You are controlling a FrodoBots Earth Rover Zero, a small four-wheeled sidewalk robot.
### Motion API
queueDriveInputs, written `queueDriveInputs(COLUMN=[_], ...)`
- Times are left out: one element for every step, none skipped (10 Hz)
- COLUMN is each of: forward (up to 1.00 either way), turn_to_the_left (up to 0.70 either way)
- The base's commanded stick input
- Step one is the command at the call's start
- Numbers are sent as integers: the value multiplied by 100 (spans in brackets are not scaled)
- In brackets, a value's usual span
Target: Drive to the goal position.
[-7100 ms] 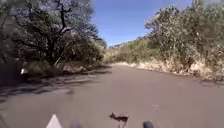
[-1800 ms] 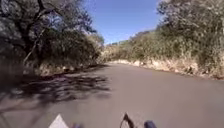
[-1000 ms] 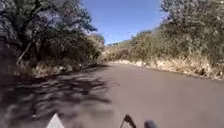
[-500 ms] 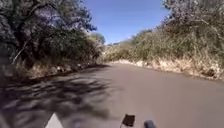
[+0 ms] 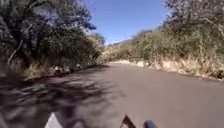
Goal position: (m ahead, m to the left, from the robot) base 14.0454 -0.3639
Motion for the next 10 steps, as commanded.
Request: queueDriveInputs(forward=[85, 85, 85, 85, 85, 85, 85, 85, 85, 85], turn_to_the_left=[0, 0, 0, 0, 0, 0, 0, 0, 0, 0])
